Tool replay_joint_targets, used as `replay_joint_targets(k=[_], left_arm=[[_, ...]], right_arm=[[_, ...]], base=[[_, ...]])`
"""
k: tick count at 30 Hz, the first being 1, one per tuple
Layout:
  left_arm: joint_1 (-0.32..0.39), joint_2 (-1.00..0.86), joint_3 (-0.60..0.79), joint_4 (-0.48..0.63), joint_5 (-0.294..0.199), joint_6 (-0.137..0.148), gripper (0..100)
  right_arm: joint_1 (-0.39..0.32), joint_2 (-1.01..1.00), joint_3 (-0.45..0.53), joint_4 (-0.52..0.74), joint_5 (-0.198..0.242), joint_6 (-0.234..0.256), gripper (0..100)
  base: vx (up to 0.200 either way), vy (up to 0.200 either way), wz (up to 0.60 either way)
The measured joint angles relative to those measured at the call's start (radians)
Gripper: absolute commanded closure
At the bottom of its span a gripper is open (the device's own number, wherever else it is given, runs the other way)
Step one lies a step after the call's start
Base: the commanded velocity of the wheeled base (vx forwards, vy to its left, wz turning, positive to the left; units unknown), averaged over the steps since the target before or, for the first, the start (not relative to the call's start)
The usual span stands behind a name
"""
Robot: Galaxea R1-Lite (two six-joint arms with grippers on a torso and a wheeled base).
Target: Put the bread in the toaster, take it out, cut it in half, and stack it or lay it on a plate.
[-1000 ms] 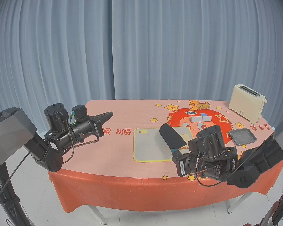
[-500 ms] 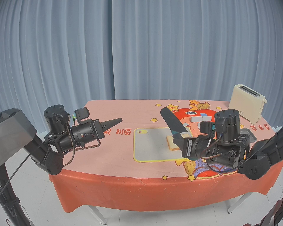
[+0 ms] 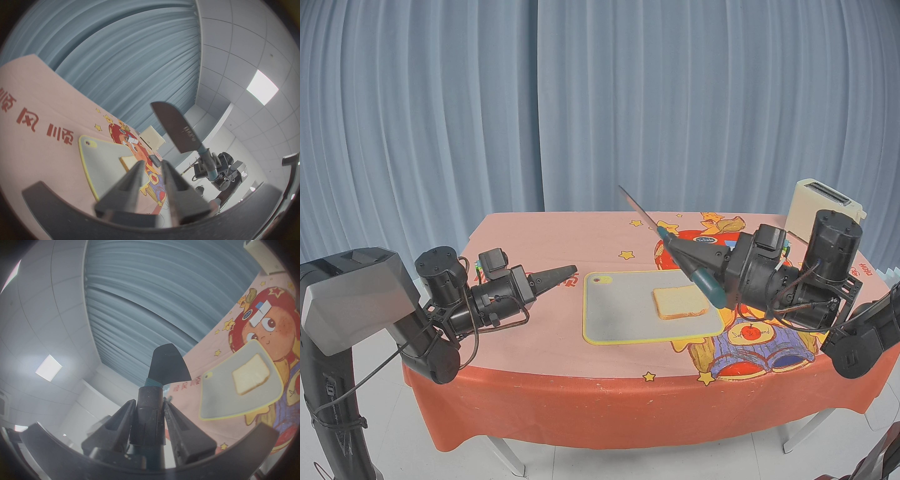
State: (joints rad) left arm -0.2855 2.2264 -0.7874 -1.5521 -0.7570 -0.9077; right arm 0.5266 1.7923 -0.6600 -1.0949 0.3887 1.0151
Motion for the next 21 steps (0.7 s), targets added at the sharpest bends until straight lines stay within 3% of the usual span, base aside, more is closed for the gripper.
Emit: replay_joint_targets(k=[5,7,11,15,17,21], left_arm=[[-0.014,0.025,-0.006,-0.001,-0.006,-0.064,0],[-0.02,0.031,-0.006,-0.001,-0.007,-0.076,0],[-0.041,0.038,-0.004,-0.001,-0.008,-0.088,0],[-0.074,0.037,-0.003,-0.001,-0.008,-0.094,0],[-0.105,0.032,-0.007,0.0,-0.007,-0.096,0],[-0.157,-0.002,-0.026,-0.001,-0.003,-0.099,0]], right_arm=[[-0.03,0.012,0.067,-0.218,0.056,0.146,100],[-0.036,0.023,0.088,-0.294,0.065,0.216,100],[-0.044,0.053,0.12,-0.431,0.081,0.414,100],[-0.052,0.076,0.137,-0.456,0.114,0.595,100],[-0.057,0.08,0.141,-0.457,0.135,0.652,100],[-0.068,0.082,0.145,-0.458,0.154,0.717,100]], base=[[0.0,0.0,0.0],[0.0,0.0,0.0],[0.0,0.0,0.0],[0.0,0.0,0.0],[0.0,0.0,0.0],[0.0,0.0,0.0]])
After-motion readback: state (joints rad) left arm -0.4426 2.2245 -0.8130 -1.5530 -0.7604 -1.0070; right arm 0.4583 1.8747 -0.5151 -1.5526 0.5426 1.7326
